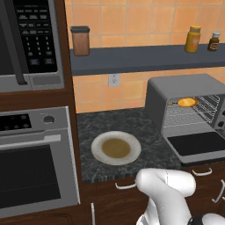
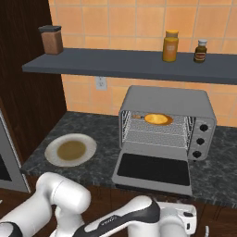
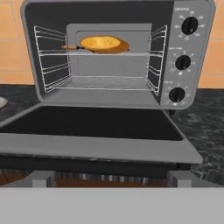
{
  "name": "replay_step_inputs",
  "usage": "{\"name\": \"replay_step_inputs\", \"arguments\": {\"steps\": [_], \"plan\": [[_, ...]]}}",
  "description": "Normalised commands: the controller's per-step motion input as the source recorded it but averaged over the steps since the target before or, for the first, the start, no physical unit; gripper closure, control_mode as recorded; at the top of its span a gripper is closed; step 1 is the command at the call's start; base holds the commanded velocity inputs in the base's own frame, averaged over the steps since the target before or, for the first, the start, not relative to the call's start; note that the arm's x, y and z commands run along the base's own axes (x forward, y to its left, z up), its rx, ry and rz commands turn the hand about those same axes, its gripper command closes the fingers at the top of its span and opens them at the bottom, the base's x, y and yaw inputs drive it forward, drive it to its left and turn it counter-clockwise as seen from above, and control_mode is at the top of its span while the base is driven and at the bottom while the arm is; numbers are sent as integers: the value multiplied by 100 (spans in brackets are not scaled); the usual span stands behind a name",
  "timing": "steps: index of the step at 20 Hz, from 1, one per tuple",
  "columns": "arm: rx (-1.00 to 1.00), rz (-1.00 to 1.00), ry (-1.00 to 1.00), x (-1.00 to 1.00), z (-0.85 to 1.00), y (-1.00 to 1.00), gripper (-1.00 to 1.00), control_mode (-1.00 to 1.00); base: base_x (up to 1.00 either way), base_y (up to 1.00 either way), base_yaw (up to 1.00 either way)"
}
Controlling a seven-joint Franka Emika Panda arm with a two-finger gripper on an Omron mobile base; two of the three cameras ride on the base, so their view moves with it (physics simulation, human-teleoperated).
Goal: Pick up the kebab skewer and baguette bread, and place them inside the toaster oven. Close the toaster oven door and start by setting the timer.
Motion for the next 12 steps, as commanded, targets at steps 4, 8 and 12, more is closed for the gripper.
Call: {"name": "replay_step_inputs", "arguments": {"steps": [4,8,12], "plan": [[1,5,0,0,-29,0,-100,-100,0,0,0],[2,3,-1,0,-25,0,-100,-100,0,0,0],[3,2,-4,0,-5,0,-100,-100,0,0,0]]}}
